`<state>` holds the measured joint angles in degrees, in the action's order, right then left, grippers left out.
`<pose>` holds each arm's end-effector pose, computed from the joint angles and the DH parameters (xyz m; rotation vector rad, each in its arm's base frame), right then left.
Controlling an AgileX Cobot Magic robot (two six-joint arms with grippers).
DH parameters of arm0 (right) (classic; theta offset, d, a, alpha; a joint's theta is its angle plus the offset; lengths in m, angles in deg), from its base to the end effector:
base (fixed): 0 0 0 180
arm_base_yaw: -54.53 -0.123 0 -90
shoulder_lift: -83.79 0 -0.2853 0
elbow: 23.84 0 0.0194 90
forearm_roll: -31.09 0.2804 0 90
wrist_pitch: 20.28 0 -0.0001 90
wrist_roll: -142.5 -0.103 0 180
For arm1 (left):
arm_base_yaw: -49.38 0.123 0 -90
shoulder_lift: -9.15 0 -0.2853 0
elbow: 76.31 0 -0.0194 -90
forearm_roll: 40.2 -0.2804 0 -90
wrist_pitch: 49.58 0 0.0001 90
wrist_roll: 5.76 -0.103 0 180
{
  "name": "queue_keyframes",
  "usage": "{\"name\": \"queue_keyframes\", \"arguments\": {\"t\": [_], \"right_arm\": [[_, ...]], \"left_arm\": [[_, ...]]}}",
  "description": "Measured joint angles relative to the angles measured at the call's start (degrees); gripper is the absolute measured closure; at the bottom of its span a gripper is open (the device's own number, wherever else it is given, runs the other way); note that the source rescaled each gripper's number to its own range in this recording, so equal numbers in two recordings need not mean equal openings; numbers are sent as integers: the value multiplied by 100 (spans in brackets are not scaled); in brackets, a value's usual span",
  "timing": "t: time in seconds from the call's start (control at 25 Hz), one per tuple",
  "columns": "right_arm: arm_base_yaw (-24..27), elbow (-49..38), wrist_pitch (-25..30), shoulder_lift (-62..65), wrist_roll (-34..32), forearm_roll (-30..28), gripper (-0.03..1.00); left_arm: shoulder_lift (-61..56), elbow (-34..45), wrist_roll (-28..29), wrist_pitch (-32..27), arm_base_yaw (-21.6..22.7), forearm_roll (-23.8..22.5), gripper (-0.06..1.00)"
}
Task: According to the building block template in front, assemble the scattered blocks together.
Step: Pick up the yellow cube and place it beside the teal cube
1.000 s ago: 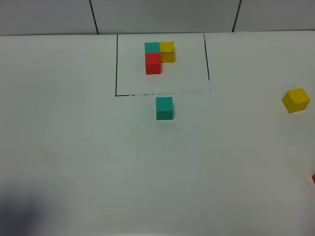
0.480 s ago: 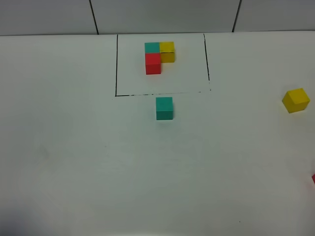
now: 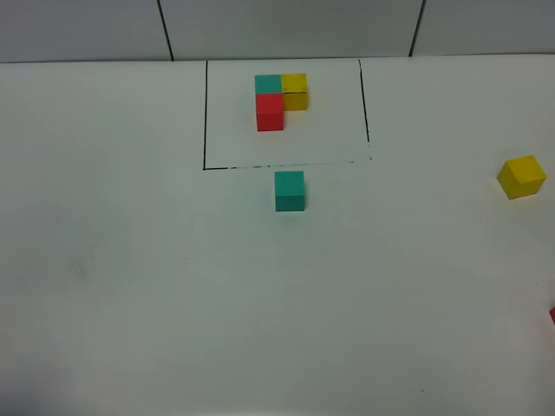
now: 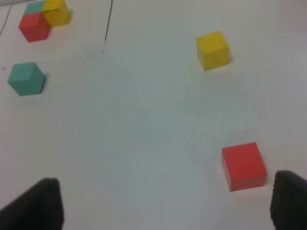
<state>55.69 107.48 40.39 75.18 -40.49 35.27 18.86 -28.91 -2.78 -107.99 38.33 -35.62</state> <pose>0.0343 0.0059 0.2854 0.0719 2.0570 0.1074 0.0344 -0.0139 0.2954 0.1434 2.0175 -0.2507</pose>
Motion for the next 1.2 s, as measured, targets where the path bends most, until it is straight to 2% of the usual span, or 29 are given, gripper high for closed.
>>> {"name": "queue_keyframes", "arguments": {"t": [0.28,1.0,1.2], "right_arm": [[0,0,0,0,0,0,22],[0,0,0,0,0,0,22],[0,0,0,0,0,0,22]], "left_arm": [[-47,101,5,-236,0,0,20],[-232,103,14,-257,0,0,20],[-232,103,14,-257,317,0,20]]}}
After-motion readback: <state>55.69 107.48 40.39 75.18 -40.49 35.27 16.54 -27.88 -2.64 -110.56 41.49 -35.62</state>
